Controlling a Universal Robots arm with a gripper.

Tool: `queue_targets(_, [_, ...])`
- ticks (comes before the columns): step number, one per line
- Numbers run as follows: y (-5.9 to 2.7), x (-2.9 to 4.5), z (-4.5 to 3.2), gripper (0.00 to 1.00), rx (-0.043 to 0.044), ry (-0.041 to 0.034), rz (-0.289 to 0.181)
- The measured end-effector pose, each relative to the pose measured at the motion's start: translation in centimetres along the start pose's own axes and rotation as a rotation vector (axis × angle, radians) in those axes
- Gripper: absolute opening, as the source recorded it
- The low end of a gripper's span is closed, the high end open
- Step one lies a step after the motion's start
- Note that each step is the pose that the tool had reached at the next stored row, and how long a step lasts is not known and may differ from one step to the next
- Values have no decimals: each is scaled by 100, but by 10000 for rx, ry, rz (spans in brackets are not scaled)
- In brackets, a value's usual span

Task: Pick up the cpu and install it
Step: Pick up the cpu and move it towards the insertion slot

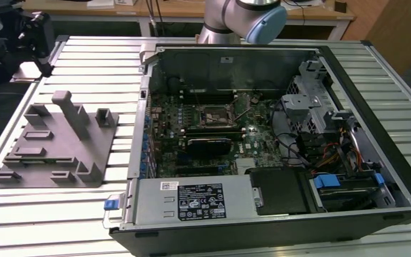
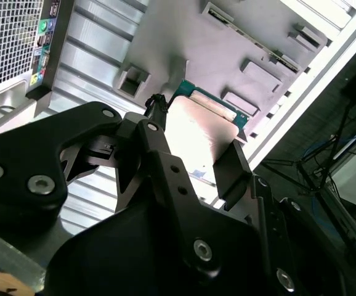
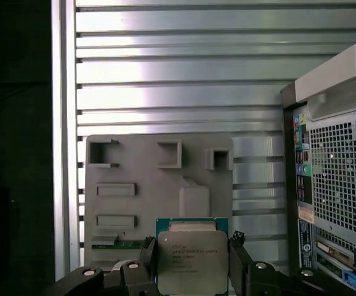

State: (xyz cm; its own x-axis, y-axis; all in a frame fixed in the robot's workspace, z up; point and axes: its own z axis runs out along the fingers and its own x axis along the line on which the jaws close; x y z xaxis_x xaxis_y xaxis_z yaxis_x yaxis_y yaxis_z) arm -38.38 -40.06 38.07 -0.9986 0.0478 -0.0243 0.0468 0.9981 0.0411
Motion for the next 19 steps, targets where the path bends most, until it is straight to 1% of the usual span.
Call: queue_targets(19, [16,-222,6,55,0,0,0])
